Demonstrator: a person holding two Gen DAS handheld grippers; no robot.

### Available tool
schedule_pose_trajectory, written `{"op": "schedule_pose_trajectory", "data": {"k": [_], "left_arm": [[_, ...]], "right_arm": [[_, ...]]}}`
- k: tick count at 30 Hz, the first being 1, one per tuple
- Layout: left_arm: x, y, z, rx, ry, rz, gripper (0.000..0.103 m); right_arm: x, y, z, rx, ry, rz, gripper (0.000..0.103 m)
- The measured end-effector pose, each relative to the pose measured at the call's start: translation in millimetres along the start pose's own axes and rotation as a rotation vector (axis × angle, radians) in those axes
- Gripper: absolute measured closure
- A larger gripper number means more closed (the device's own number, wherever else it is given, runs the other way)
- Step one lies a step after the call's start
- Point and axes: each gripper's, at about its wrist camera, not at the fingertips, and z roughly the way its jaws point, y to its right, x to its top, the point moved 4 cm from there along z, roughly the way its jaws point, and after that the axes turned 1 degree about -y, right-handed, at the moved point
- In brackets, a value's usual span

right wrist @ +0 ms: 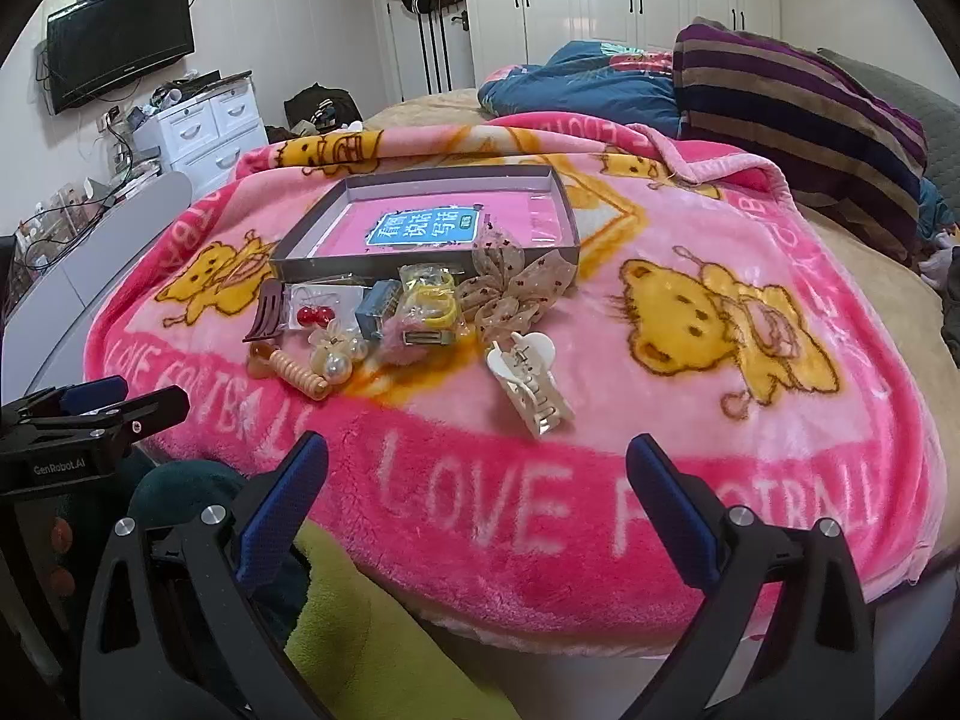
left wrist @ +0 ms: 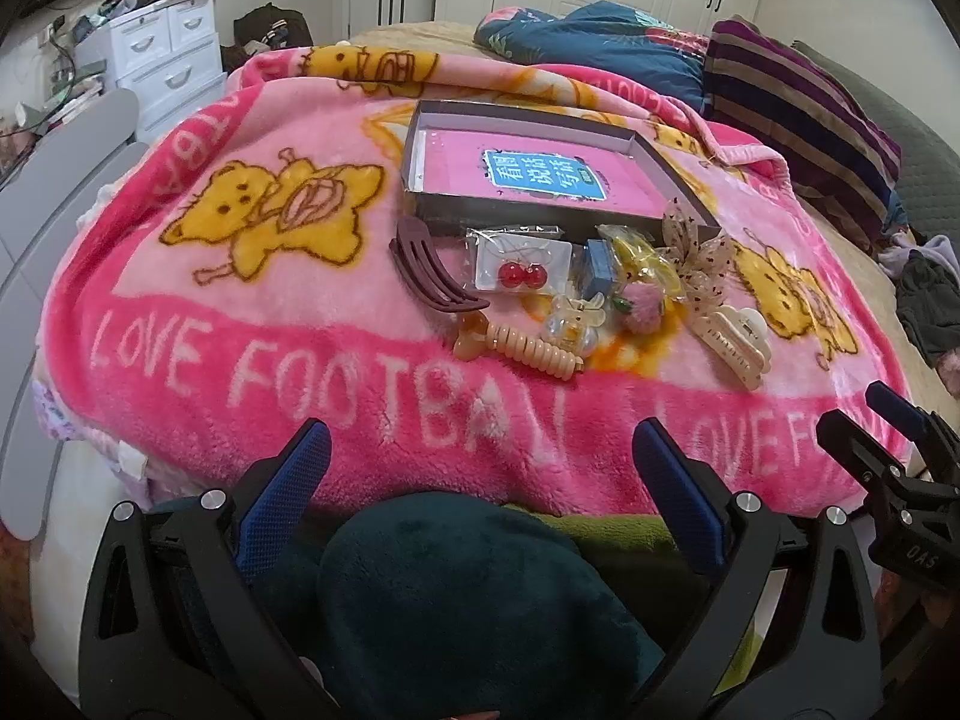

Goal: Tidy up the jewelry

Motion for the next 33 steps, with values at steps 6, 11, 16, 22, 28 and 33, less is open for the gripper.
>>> {"op": "schedule_pose_trajectory", "data": {"k": [6,11,16,22,28,33], "left_arm": [[0.3,-0.1,-0.3,0.001,0.0,0.001,0.009],[0.1,0.4,-0.4,0.006,0.002,0.002,0.009],[0.0,0.6,-0.4,0.005,0.004,0.005,0.009],[0.2,0.0,-0.9,0.003,0.005,0.006,0.009],[1.9,2.3,-2.0,0.002,0.005,0.012,0.009],[1.8,2.7,-1.8,0.001,0.007,0.013,0.009]], "right_arm": [[-1.9,0.1,-1.4,0.004,0.003,0.002,0.004],[-1.6,-0.6,-1.3,0.003,0.005,0.0,0.004],[-2.0,-0.9,-1.9,0.01,0.002,0.002,0.004],[-2.8,-1.7,-2.0,0.013,0.003,0.003,0.004],[-2.8,-2.0,-1.7,0.014,0.003,0.004,0.004],[-2.1,-2.1,-1.5,0.016,0.002,0.004,0.004]]}}
